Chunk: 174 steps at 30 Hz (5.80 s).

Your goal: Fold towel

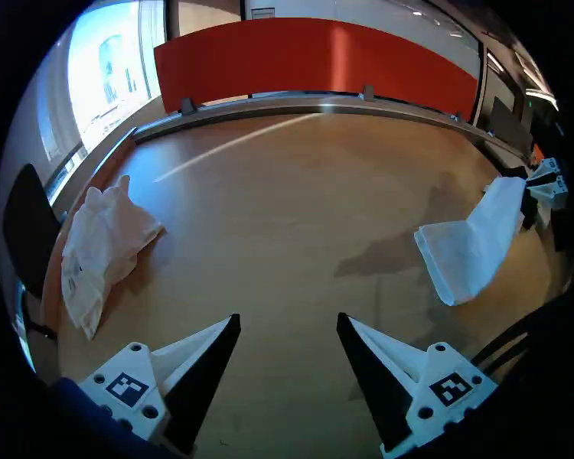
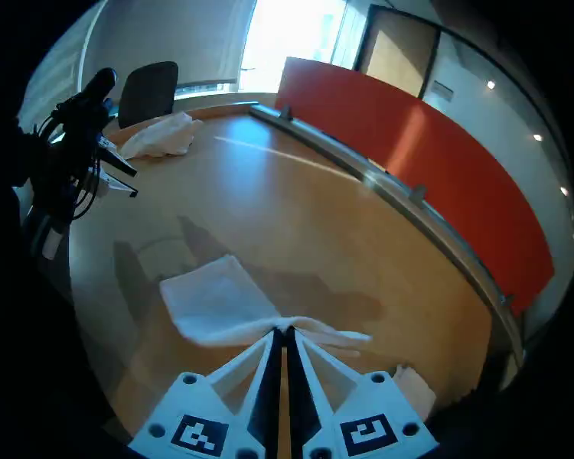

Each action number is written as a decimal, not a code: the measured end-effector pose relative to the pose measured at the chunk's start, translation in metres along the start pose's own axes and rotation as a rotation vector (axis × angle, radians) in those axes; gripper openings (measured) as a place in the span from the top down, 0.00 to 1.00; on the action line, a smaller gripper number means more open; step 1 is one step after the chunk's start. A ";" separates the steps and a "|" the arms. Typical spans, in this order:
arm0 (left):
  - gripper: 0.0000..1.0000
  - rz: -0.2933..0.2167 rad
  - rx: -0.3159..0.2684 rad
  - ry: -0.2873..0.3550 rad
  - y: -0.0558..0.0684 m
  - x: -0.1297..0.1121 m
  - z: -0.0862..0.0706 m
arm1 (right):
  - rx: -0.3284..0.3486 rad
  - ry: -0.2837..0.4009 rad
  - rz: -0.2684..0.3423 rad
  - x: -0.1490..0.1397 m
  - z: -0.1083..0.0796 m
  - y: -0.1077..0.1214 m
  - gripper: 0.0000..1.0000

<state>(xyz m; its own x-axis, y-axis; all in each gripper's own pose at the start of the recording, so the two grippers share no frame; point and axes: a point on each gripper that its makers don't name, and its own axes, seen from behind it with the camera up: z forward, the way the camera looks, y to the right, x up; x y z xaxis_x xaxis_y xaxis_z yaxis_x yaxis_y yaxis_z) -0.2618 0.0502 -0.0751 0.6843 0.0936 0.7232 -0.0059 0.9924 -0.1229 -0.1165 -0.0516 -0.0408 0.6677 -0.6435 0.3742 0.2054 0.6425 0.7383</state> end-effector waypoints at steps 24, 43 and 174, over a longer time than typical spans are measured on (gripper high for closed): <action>0.06 -0.029 0.021 0.016 -0.016 -0.005 -0.013 | 0.163 0.017 -0.074 0.033 0.048 -0.086 0.82; 0.06 -0.033 0.024 0.017 -0.021 -0.010 -0.018 | 0.169 -0.019 -0.057 0.019 0.043 -0.095 0.19; 0.06 0.006 -0.035 0.091 0.015 0.031 -0.016 | -0.140 0.064 0.036 0.043 -0.043 0.081 0.95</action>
<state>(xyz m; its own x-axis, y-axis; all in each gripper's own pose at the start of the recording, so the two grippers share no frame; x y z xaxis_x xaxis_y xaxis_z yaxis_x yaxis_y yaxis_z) -0.2290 0.0663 -0.0655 0.7478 0.0900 0.6578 0.0142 0.9884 -0.1514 -0.0406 -0.0094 0.0112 0.7200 -0.5941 0.3588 0.2753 0.7190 0.6381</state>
